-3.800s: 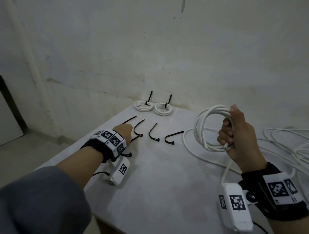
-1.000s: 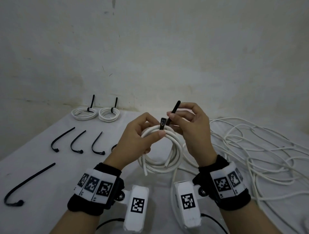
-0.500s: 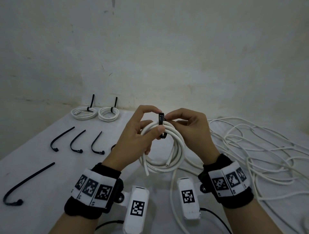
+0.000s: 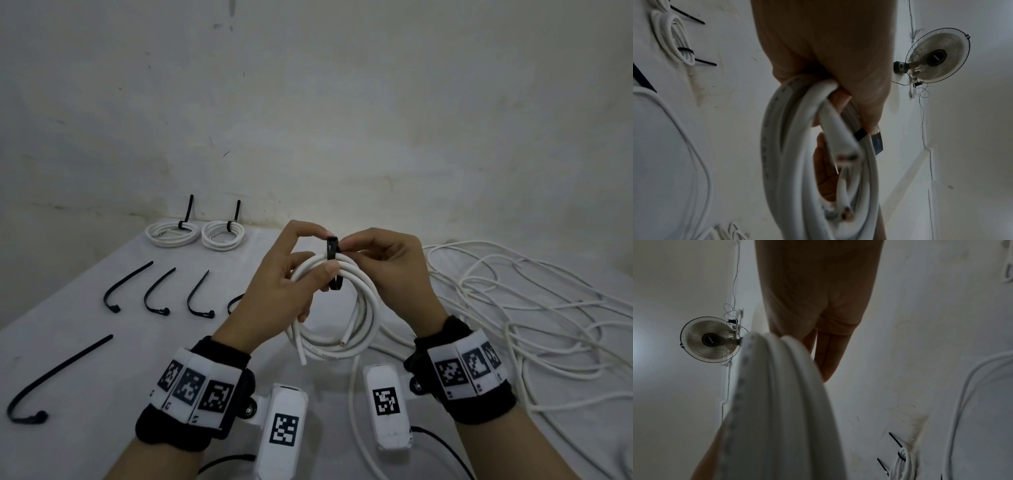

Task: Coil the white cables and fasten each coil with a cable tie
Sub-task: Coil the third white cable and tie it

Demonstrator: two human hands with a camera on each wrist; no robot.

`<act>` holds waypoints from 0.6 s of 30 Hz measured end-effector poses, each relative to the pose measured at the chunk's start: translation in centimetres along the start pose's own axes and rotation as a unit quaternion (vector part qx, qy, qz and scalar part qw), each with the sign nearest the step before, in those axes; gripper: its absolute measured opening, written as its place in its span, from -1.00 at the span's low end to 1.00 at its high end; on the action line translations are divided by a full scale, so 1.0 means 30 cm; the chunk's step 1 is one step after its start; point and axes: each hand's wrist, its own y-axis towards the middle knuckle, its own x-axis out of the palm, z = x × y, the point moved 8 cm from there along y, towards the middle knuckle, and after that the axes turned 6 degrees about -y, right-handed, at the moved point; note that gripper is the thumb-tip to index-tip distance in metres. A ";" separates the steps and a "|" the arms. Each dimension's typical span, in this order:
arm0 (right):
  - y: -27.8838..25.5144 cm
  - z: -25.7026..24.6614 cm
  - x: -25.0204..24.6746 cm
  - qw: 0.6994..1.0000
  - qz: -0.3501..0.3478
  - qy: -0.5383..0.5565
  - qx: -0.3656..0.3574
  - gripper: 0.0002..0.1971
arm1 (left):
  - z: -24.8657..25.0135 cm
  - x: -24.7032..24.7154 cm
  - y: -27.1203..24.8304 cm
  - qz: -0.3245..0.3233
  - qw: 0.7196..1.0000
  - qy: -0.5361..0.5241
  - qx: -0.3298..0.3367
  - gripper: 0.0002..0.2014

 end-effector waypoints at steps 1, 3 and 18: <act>-0.001 -0.001 0.002 1.000 -0.003 0.003 -0.001 -0.78 | 0.000 0.001 -0.001 -0.001 1.000 -0.001 -0.001 -0.81; 0.000 -0.005 0.002 1.000 -0.006 0.002 -0.007 -0.73 | -0.001 0.005 -0.003 -0.003 1.000 0.004 -0.004 -0.81; 0.005 0.023 -0.016 0.999 -0.022 0.025 0.036 -0.76 | 0.013 0.039 -0.016 -0.005 0.999 0.042 0.005 -0.75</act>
